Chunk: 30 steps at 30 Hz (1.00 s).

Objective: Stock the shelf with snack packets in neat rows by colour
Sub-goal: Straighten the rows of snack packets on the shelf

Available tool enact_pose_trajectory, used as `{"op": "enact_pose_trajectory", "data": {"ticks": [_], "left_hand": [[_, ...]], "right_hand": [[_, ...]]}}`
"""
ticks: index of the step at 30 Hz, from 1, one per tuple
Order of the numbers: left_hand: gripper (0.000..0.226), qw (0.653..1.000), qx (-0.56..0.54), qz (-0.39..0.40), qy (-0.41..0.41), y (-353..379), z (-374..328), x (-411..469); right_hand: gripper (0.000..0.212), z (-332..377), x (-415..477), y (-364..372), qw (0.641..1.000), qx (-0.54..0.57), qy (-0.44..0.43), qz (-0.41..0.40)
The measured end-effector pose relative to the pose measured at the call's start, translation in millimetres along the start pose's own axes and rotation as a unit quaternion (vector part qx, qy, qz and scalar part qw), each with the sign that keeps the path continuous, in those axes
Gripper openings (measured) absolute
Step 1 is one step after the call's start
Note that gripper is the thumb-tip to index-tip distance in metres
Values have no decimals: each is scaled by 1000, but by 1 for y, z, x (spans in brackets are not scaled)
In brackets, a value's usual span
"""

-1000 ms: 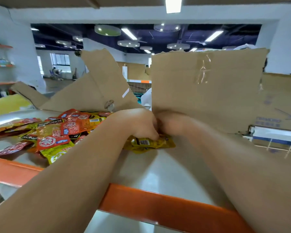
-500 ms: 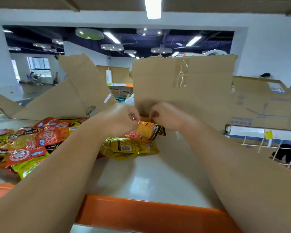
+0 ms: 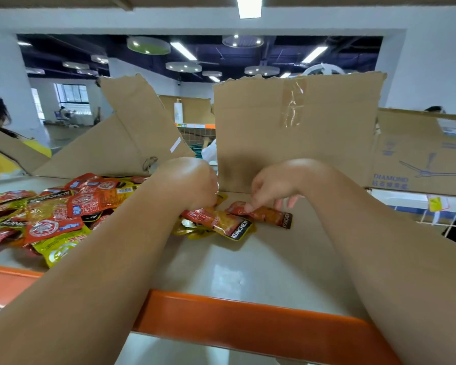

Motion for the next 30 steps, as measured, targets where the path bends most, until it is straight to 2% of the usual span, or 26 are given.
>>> {"op": "enact_pose_trajectory", "data": {"ticks": [3,5,7,8,10,13,17,21,26,30], "left_hand": [[21,998,-3,49,47,8,-7,1],[15,993,-56,59,82,10,-8,1],[9,988,-116,36,96,4,-9,0],[6,989,-110,22,92,3,-9,1],[14,997,-44,6,66,3,-7,3],[37,997,25,68,38,12,-9,1],[47,993,-27,93,64,16,-16,0],[50,993,4,94,72,15,-21,-4],[40,993,-18,81,82,14,-21,-3],[45,993,-42,50,97,8,-23,-5]], "right_hand": [[46,8,-3,6,999,-26,-24,24],[46,9,0,8,999,-34,-24,21],[48,7,1,8,999,-37,-17,19],[47,7,1,8,999,-47,-13,17],[48,5,2,8,999,-53,-2,8],[48,2,5,8,999,-45,12,-3],[52,1,5,8,999,-40,29,-5],[52,-2,9,8,999,-29,40,-5],[51,-3,6,8,998,-32,56,13],[43,-8,-9,-6,997,-47,60,2]]}}
Point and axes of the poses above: each hand's wrist, its own x-axis towards the middle knuckle, its own y-axis out of the palm, z = x × y, the point moved 5 cm from there along x, towards the middle knuckle, and after that the axes turned 3 degrees about x, right-handed, at the moved point
